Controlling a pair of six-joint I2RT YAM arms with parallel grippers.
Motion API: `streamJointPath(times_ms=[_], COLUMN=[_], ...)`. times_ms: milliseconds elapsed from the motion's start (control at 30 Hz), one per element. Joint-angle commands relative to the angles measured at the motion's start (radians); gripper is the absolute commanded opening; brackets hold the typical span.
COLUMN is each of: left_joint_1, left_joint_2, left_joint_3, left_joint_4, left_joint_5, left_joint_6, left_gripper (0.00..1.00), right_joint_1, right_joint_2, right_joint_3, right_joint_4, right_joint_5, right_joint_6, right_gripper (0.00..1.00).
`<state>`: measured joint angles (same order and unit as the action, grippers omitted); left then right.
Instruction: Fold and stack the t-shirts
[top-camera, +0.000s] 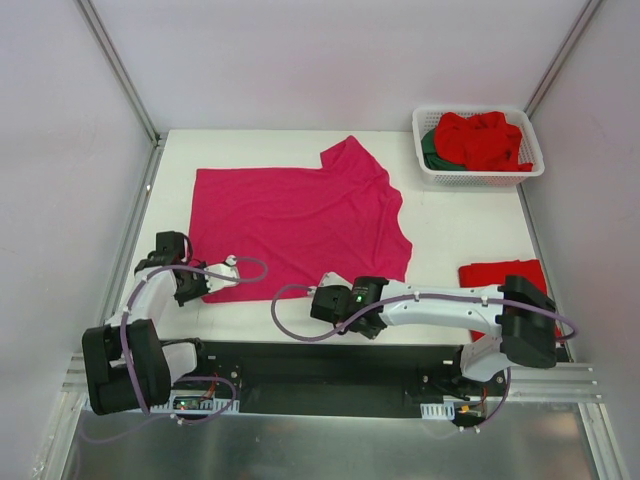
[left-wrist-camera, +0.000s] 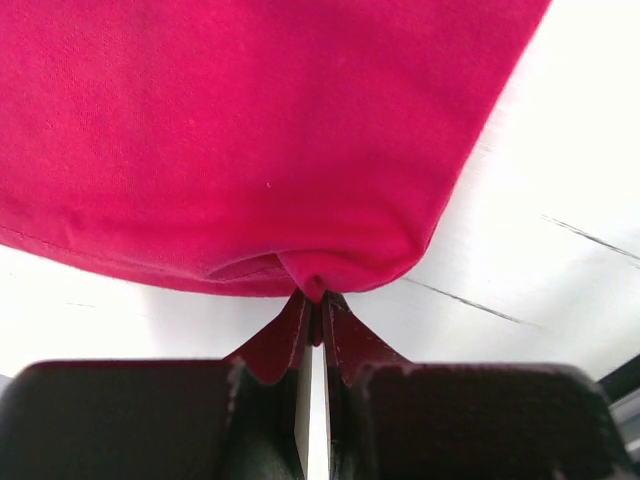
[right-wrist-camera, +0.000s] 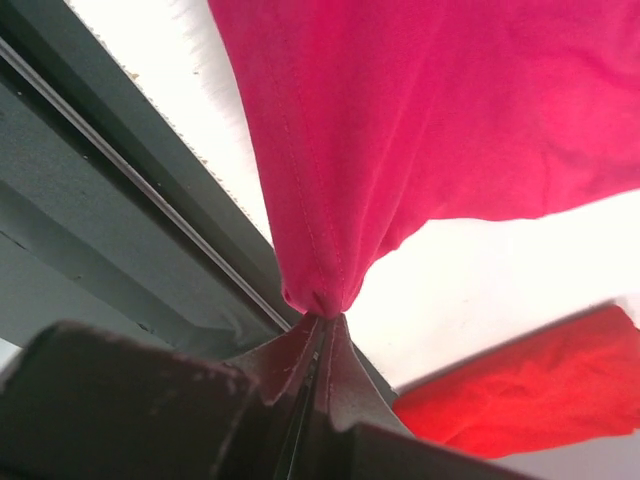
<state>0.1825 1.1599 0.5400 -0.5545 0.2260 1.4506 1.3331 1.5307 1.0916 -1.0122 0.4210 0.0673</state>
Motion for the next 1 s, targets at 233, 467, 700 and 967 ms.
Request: streamJointPath(times_ms=[233, 467, 700, 967], left_joint_1=[-0.005, -0.005, -0.005, 0.005], left_joint_2=[-0.236, -0.336, -0.393, -0.384], left_joint_3=[-0.086, -0.038, 0.029, 0.061], left_joint_4=[-0.111, -0.220, -0.280, -0.292], left_joint_5=[-0.001, 0.001, -0.037, -0.079], left_joint_6=[0.001, -0.035, -0.038, -0.007], left_gripper=[0.00, 0.00, 0.00, 0.00], right_joint_1=[-0.008, -0.017, -0.023, -0.028], right_joint_2=[-0.044, -0.009, -0.001, -0.026], right_joint_3=[0.074, 0.064, 0.057, 0.073], right_joint_4=[-0.135, -0.097, -0.101, -0.152], right_joint_5=[0.121, 0.117, 0.127, 0.153], right_joint_6=[0.046, 0.019, 0.014, 0.017], right_gripper=[0.01, 0.01, 0.01, 0.01])
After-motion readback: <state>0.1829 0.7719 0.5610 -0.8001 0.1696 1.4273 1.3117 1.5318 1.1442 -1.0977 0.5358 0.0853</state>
